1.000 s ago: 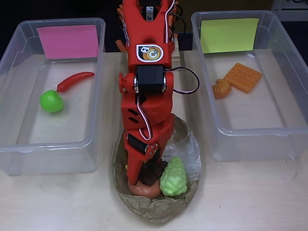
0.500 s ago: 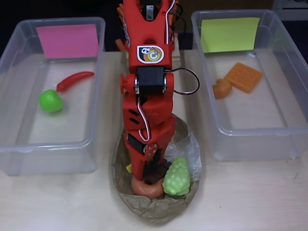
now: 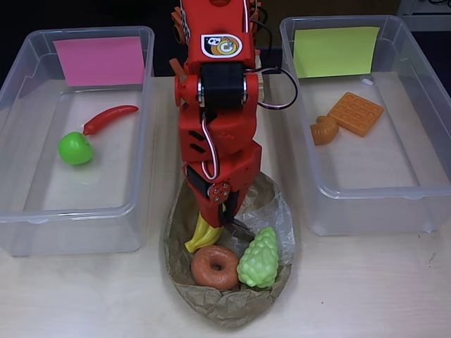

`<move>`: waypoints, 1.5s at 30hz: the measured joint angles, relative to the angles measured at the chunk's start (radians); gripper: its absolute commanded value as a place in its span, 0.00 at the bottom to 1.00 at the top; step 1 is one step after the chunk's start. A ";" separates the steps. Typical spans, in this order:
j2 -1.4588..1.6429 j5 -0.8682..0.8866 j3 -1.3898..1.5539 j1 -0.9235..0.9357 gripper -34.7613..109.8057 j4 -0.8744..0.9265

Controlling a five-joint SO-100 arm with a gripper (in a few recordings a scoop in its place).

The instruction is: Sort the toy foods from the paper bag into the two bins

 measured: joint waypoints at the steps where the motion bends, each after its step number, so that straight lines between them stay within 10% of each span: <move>1: 0.011 0.009 0.000 -0.005 0.24 0.011; 22: 0.446 0.245 0.021 -0.080 0.24 0.500; 45: 0.988 1.170 0.348 -0.788 0.24 0.453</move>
